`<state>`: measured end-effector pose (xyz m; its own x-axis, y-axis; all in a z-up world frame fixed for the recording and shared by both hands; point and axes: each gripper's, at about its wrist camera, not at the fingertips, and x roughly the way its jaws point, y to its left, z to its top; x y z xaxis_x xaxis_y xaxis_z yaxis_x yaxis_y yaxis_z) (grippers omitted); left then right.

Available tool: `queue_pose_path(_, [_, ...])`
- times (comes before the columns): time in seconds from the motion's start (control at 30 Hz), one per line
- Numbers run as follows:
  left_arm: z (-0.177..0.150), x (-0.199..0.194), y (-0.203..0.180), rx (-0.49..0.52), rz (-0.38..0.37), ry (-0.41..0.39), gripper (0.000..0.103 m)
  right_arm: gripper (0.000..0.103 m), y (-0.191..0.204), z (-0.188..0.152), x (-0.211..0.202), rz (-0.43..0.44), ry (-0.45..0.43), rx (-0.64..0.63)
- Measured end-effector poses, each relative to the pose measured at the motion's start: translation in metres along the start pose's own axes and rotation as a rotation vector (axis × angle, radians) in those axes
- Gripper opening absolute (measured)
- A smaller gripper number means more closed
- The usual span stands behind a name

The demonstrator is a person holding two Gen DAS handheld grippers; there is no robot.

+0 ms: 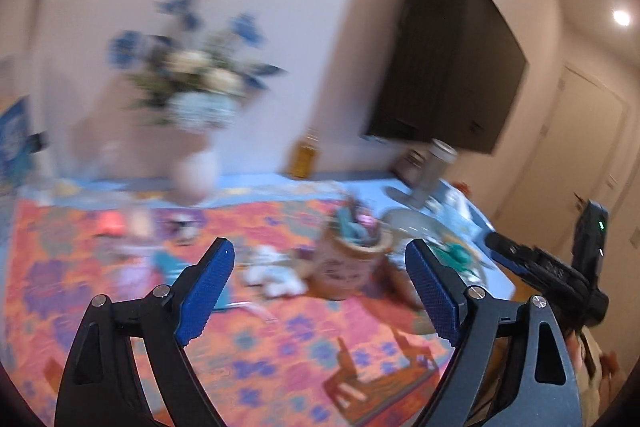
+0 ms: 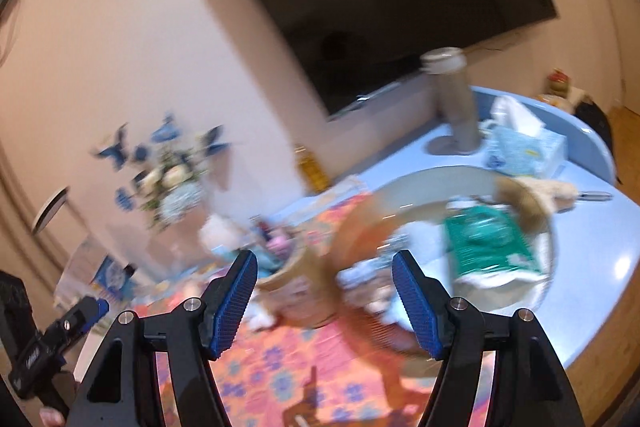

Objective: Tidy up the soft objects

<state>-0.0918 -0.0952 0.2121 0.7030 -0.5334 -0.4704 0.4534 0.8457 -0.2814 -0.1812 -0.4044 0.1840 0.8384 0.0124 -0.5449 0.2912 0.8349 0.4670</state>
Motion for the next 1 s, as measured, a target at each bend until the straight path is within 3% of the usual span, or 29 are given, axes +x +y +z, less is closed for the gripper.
queue_pose_path(0.1, [-0.003, -0.035, 0.042, -0.062, 0.125, -0.023, 0.087, 0.078, 0.037, -0.016, 0.010, 0.054, 0.032, -0.060])
queue_pose_path(0.3, [-0.024, -0.064, 0.108, -0.172, 0.215, -0.055, 0.093, 0.079, 0.103, -0.061, 0.052, 0.113, 0.151, -0.191])
queue_pose_path(0.47, [-0.058, -0.042, 0.158, -0.246, 0.295, -0.026, 0.093, 0.079, 0.142, -0.101, 0.089, 0.104, 0.226, -0.318])
queue_pose_path(0.63, [-0.091, -0.005, 0.191, -0.257, 0.382, 0.019, 0.093, 0.079, 0.163, -0.135, 0.124, 0.070, 0.289, -0.437])
queue_pose_path(0.83, [-0.118, 0.036, 0.211, -0.248, 0.393, 0.089, 0.093, 0.079, 0.168, -0.163, 0.171, 0.035, 0.358, -0.498])
queue_pose_path(1.0, [-0.125, 0.049, 0.216, -0.258, 0.393, 0.119, 0.093, 0.079, 0.158, -0.172, 0.197, 0.034, 0.390, -0.480])
